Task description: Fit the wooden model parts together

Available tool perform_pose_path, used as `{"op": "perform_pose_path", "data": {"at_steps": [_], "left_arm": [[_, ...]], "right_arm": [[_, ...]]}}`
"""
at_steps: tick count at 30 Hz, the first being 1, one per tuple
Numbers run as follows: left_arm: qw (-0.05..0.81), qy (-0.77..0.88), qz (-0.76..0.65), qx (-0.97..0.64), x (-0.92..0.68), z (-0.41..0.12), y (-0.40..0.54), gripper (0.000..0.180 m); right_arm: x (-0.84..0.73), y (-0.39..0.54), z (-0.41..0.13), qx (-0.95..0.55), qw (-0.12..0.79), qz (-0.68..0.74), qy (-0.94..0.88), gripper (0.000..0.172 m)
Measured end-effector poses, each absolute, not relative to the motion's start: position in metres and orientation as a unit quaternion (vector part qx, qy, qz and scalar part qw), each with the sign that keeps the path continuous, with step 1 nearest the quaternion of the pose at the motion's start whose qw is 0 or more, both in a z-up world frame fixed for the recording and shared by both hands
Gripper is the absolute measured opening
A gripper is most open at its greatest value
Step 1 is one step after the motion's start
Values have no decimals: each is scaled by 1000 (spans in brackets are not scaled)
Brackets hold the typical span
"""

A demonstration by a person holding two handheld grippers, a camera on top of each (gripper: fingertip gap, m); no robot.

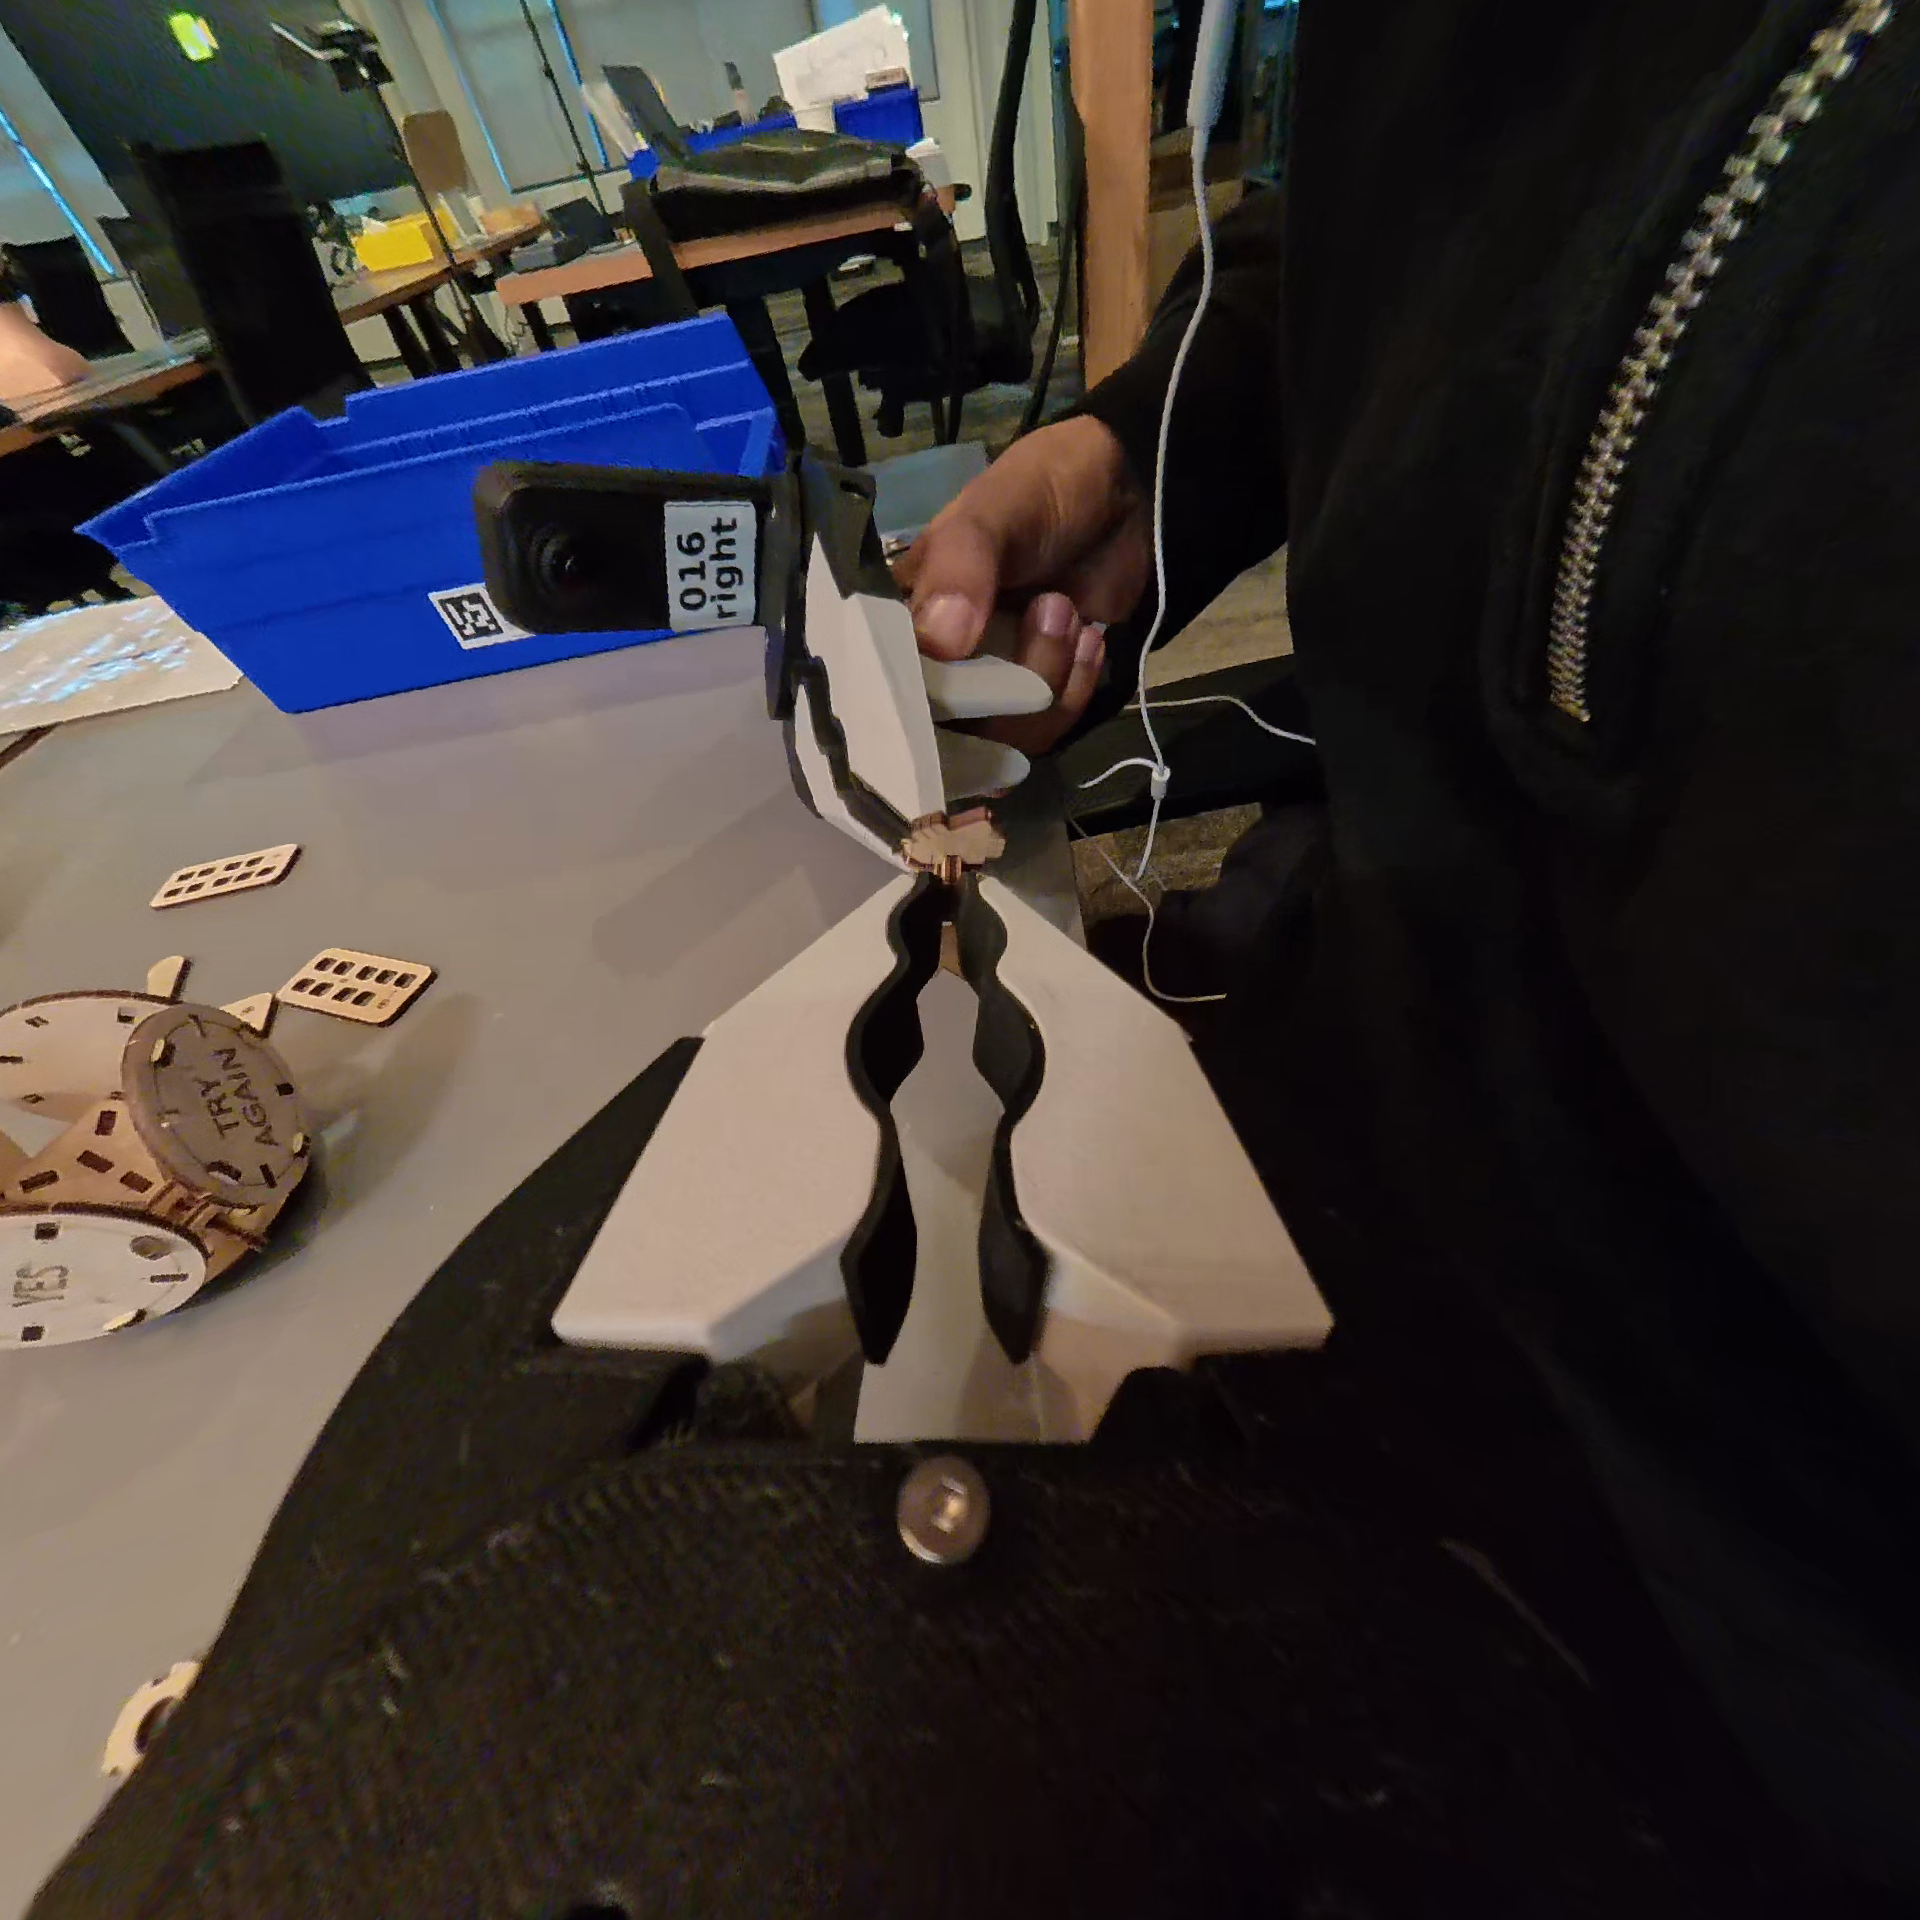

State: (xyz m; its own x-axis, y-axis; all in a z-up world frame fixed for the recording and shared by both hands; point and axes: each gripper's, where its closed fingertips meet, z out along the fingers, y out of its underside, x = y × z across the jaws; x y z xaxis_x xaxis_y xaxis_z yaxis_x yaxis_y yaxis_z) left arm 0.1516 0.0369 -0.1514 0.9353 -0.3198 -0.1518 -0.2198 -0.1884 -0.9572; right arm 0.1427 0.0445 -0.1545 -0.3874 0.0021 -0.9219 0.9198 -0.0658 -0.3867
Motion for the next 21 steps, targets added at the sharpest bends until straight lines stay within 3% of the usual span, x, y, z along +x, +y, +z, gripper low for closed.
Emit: {"op": "perform_pose_path", "data": {"at_steps": [5, 6, 8, 10, 15, 21], "left_arm": [[609, 168, 3, -775, 141, -154, 37, 1], [609, 160, 26, -776, 137, -154, 37, 6], [595, 136, 38, -791, 130, -159, 35, 33], [597, 95, 19, -796, 123, -157, 31, 43], [628, 10, -29, -778, 108, -145, 24, 44], [600, -15, -30, -799, 106, -156, 28, 43]], "right_arm": [[136, 47, -155, 416, 359, -614, 568, 0], [132, 50, -155, 418, 341, -620, 570, 0], [121, 63, -156, 424, 282, -630, 586, 0], [110, 76, -160, 428, 211, -633, 609, 0], [103, 82, -180, 408, 58, -582, 702, 0], [111, 82, -185, 401, 30, -559, 725, 0]]}}
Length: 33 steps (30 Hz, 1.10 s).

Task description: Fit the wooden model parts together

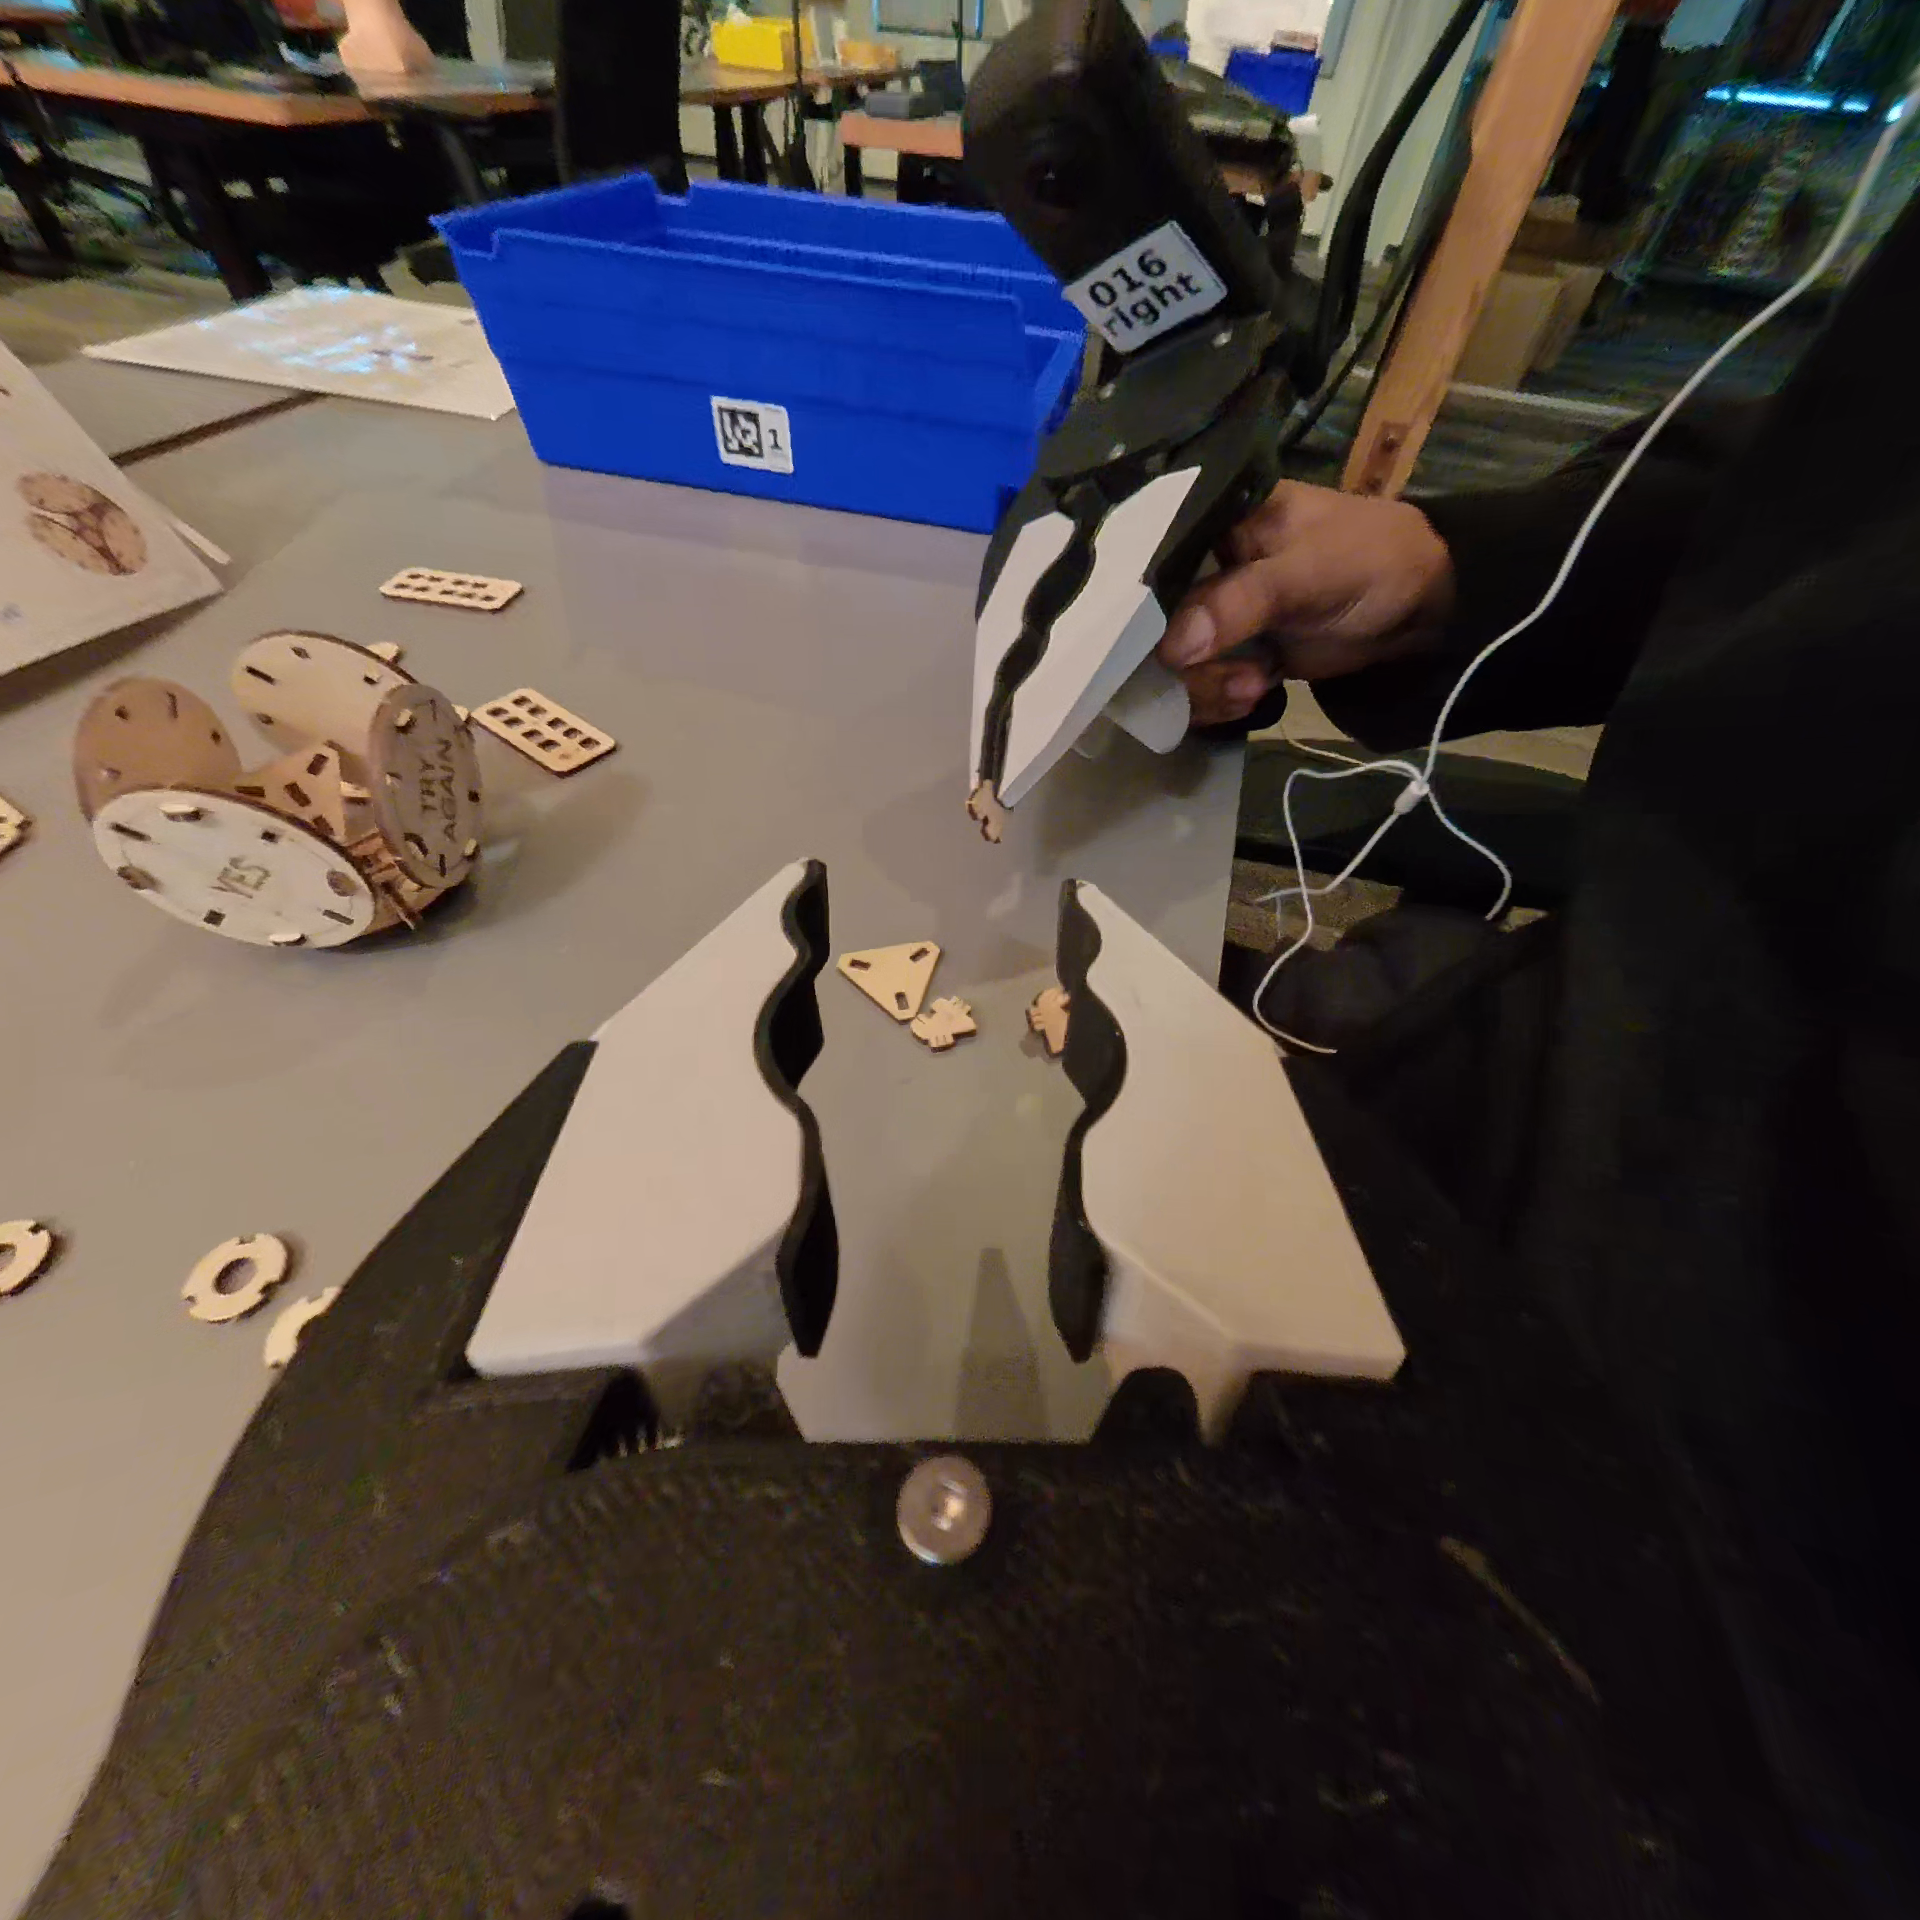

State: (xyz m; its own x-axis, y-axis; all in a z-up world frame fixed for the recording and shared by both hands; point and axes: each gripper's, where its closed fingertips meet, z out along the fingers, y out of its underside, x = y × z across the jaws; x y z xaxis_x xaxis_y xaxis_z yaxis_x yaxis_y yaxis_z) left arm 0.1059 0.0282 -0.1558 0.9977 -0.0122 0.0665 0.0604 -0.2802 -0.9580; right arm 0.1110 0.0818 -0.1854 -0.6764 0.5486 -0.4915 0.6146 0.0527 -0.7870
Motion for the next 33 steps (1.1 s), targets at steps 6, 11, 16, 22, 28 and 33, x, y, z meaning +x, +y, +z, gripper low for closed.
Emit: {"op": "perform_pose_path", "data": {"at_steps": [6, 11, 16, 22, 28, 33], "left_arm": [[555, -1, -79, -828, 130, -171, 38, 33], [484, -12, -92, -870, 142, -198, 46, 33], [431, -14, -62, -900, 145, -217, 57, 25], [413, -10, 7, -911, 140, -224, 59, 8], [414, -7, 7, -910, 142, -225, 58, 1], [493, 2, -21, -870, 147, -199, 56, 0]], "right_arm": [[115, 81, -190, 406, 6, -542, 736, 0], [123, 79, -200, 420, 13, -529, 737, 0], [133, 75, -203, 440, 39, -541, 716, 1], [141, 69, -209, 462, 71, -532, 706, 1], [140, 68, -210, 497, 130, -547, 661, 1], [141, 68, -190, 491, 197, -584, 616, 0]]}}
